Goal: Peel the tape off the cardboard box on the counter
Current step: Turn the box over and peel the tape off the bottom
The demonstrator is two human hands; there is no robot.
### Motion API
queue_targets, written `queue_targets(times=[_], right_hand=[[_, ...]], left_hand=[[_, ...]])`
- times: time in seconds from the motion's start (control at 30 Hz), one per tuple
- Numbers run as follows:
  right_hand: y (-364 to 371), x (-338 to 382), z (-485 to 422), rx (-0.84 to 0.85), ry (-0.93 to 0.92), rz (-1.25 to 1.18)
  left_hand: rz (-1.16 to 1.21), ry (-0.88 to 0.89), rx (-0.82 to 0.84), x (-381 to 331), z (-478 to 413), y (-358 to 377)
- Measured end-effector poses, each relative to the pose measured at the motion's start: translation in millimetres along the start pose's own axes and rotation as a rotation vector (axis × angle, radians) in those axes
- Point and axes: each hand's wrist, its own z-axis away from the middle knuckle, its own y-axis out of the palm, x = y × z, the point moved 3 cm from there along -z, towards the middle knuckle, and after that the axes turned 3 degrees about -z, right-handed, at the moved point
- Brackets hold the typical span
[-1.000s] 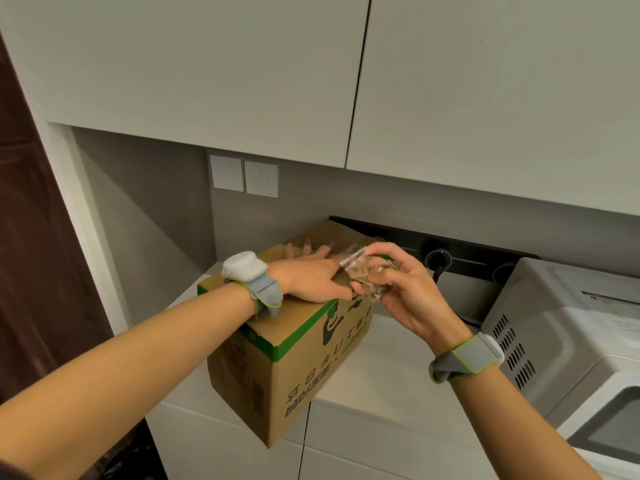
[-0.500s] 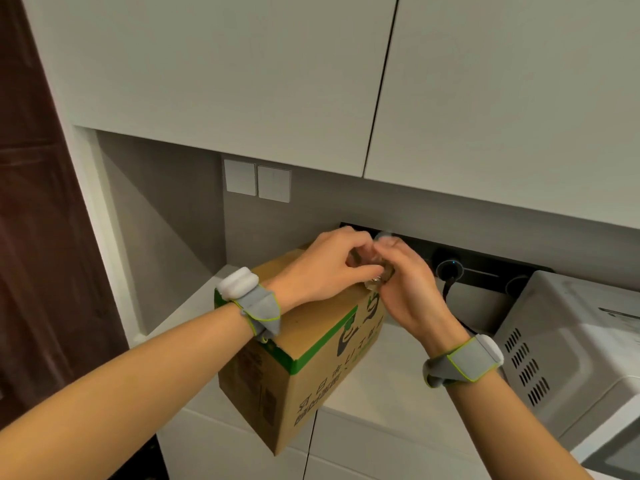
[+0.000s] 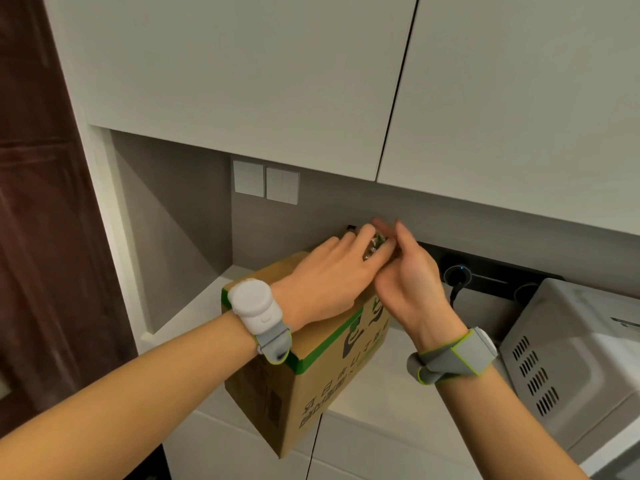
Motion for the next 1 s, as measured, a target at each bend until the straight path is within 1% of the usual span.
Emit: queue_targets(times=[0.07, 0.17, 0.3, 0.4, 0.5, 0.57, 0.63, 0.7, 0.77, 0.83, 0.87, 0.9, 1.0], right_hand=[[-1.7, -1.6, -1.5, -0.004, -0.018, 0.105], [-0.2, -13.3, 2.5, 0.008, -0.022, 0.169], [6.4, -21.2, 6.2, 0.024, -0.103, 0.151], [13.2, -24.3, 10.0, 0.05, -0.153, 0.231], [22.8, -28.4, 18.1, 0.122, -0.189, 0.4], [23.8, -31.1, 20.1, 0.127, -0.242, 0.513], [19.7, -30.8, 17.9, 0.101, -0.273, 0.53], [14.5, -27.7, 14.9, 0.069, -0.296, 0.57], [8.8, -19.6, 8.8, 0.059, -0.326, 0.645], [0.2, -12.2, 0.3, 0.06, -0.329, 0.625], [-5.8, -9.6, -4.6, 0.058, -0.329, 0.601], [-12.5, -7.7, -9.1, 0.046, -0.329, 0.581], [-35.4, -2.3, -19.1, -0.01, -0.359, 0.619]], left_hand=[[0.097, 0.012, 0.019, 7.5, 1.2, -5.7], [0.233, -0.051, -0.005, 24.8, 2.8, -10.9], [0.614, -0.251, -0.088, 37.5, 7.0, -12.3], [0.777, -0.389, -0.16, 40.6, 10.6, -13.6], [0.815, -0.482, -0.195, 42.2, 13.5, -15.3], [0.802, -0.481, -0.215, 39.4, 16.2, -16.4], [0.801, -0.445, -0.227, 33.9, 19.4, -16.1], [0.815, -0.394, -0.199, 30.1, 24.5, -13.5], [0.793, -0.311, -0.122, 31.5, 29.1, -10.3], [0.73, -0.256, -0.046, 39.7, 39.6, -5.0], [0.71, -0.275, -0.058, 47.3, 47.7, -3.5], [0.707, -0.32, -0.106, 56.8, 56.5, -2.6], [0.709, -0.485, -0.298, 83.7, 86.8, 5.6]])
